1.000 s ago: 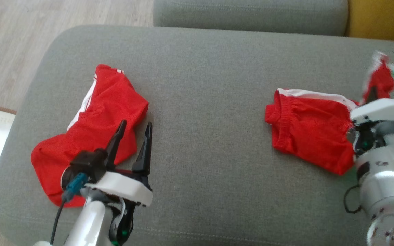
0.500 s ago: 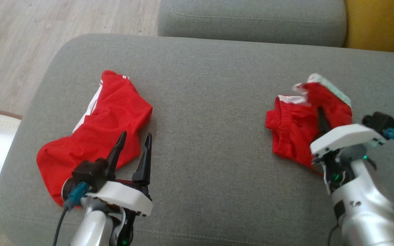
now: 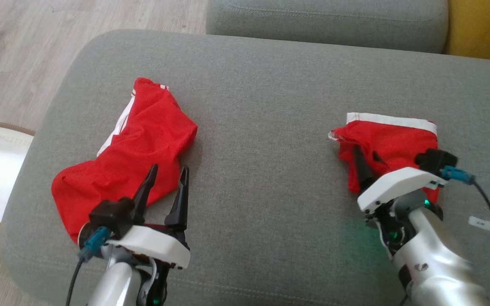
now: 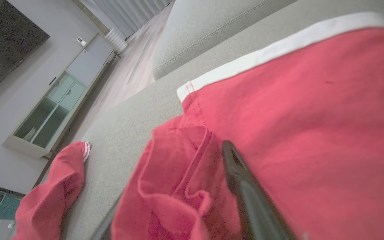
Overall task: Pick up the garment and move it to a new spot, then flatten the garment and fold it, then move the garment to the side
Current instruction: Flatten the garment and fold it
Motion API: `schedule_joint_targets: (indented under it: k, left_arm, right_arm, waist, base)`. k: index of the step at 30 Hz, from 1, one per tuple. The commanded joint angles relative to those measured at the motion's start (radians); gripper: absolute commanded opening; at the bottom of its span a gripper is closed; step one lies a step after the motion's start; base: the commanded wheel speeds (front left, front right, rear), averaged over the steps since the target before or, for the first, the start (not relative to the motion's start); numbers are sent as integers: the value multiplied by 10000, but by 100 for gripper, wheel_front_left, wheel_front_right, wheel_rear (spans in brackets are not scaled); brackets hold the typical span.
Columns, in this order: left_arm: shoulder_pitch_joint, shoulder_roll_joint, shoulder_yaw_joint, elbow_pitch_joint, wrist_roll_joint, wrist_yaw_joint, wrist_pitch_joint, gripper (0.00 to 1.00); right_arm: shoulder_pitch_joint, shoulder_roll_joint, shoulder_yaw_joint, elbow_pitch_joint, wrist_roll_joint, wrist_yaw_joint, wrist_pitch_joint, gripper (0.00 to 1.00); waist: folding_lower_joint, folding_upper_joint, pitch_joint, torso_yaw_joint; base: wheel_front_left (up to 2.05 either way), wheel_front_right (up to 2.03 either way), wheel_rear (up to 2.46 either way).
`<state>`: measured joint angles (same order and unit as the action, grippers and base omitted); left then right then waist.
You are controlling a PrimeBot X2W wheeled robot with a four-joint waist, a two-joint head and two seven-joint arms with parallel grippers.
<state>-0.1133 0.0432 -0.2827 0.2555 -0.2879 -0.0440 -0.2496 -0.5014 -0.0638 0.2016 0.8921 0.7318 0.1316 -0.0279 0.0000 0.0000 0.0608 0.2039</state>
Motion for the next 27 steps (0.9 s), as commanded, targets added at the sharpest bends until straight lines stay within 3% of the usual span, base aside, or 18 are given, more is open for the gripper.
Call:
schedule_joint_targets:
  k: [1, 10, 15, 19, 22, 27]
  left_arm:
    - [-493, 70, 243, -290, -73, 55, -122, 100]
    - [-453, 70, 288, -215, -116, 116, -122, 100]
    - [-426, 70, 358, -232, -127, 139, -122, 100]
    - [-410, 70, 484, -356, -90, 133, -122, 100]
    - [-430, 70, 580, -536, -99, 131, -122, 100]
    - [-551, 70, 536, -948, -161, 156, -122, 100]
  right_arm:
    - [-335, 134, 480, -213, 82, -9, -195, 100]
    - [-149, 135, 2240, -267, 1266, -9, 44, 100]
    - [-125, 135, 3307, -612, 2119, -9, 127, 100]
    - [-397, 135, 3564, -769, 2307, -9, -333, 100]
    - [-792, 107, 3283, -595, 1839, -9, -926, 100]
    - [-1210, -777, 2494, -459, 145, -9, -1837, 100]
  waist:
    - [0, 0, 28, 22]
    - [0, 0, -67, -136]
    - [0, 0, -207, -527]
    - [0, 0, -327, -993]
    - [0, 0, -393, -1380]
    - [0, 0, -403, -2026]
  base:
    - [0, 0, 0]
    - [0, 0, 0]
    - [0, 0, 0]
    - [0, 0, 0]
    - [0, 0, 0]
    - [0, 0, 0]
